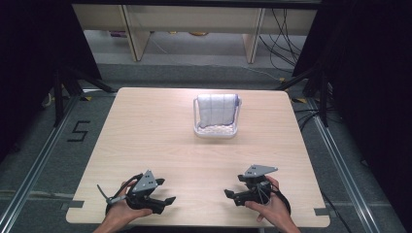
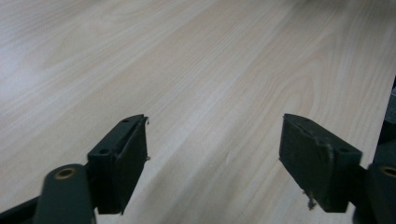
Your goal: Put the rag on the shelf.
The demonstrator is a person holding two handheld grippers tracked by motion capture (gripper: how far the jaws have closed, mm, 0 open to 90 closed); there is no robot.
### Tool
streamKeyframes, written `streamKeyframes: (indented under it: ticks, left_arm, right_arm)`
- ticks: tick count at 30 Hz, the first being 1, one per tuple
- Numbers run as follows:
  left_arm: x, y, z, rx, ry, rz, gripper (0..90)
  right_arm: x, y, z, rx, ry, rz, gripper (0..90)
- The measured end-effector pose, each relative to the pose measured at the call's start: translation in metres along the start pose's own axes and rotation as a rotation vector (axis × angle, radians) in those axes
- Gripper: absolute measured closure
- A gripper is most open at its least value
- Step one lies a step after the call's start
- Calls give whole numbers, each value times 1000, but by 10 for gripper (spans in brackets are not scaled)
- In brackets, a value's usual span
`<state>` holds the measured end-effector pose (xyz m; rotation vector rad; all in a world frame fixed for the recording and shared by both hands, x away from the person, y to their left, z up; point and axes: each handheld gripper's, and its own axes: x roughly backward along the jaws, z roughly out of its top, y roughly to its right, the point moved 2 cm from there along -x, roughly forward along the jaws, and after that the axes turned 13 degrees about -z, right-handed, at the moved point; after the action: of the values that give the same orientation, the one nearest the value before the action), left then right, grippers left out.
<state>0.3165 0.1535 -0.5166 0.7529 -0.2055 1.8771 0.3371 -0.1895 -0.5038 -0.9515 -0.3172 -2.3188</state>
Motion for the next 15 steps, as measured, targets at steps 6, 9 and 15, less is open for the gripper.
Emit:
streamKeyframes:
  ticks: [6,9,15]
  left_arm:
    - [2,5,-7,33,38,-19,155]
    - [5,6,-8,20,41,-10,150]
    - [3,6,-9,-13,7,-7,150]
  right_arm:
    - [-2,-11,-8,9,-22,2,165]
    - [0,-13,-11,15,-32,7,165]
    - [3,-16,-15,20,-35,8,165]
